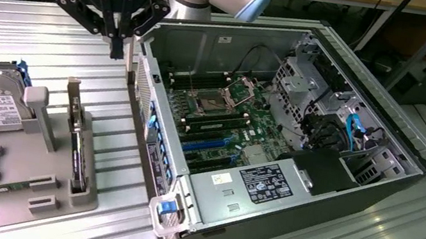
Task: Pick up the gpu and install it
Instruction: 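Reach for the gpu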
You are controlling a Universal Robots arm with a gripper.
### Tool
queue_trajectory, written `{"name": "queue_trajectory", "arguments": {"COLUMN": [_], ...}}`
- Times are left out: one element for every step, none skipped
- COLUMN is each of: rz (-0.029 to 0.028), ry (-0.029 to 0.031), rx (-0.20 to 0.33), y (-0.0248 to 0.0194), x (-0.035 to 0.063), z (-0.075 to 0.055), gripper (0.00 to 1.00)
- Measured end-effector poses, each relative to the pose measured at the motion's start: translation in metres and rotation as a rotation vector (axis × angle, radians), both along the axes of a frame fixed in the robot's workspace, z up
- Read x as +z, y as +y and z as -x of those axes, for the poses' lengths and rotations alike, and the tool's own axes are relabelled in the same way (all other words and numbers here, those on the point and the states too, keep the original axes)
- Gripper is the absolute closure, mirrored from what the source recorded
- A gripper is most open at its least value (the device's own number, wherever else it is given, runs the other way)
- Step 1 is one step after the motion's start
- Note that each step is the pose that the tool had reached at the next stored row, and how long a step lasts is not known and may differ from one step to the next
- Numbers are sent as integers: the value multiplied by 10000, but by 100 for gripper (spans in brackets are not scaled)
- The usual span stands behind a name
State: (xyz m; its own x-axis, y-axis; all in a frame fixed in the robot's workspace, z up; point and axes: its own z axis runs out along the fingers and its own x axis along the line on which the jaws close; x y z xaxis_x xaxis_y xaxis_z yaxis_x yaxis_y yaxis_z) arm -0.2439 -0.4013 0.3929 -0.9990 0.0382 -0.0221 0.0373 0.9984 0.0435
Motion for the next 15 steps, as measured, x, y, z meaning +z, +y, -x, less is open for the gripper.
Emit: {"name": "queue_trajectory", "arguments": {"rz": [-1, 0, -1, 0, 0, 0, 0, 0, -1, -4, -9, -13, -15, -18, -20], "ry": [-1, 0, 0, 1, 1, 0, 0, 0, -1, 0, 0, 0, 1, 0, 0], "rx": [84, 158, 233, 288, 331, 364, 394, 415, 435, 450, 465, 481, 498, 513, 529], "y": [-6, -13, -20, -27, -33, -38, -43, -47, -53, -58, -63, -69, -76, -83, -90], "x": [-1, -2, -4, -5, -7, -8, -11, -12, -13, -13, -13, -14, -14, -14, -14], "z": [4, 9, 17, 25, 36, 51, 76, 96, 115, 136, 156, 175, 195, 214, 233], "gripper": [89, 89, 89, 89, 89, 89, 89, 89, 89, 89, 89, 89, 89, 89, 89]}}
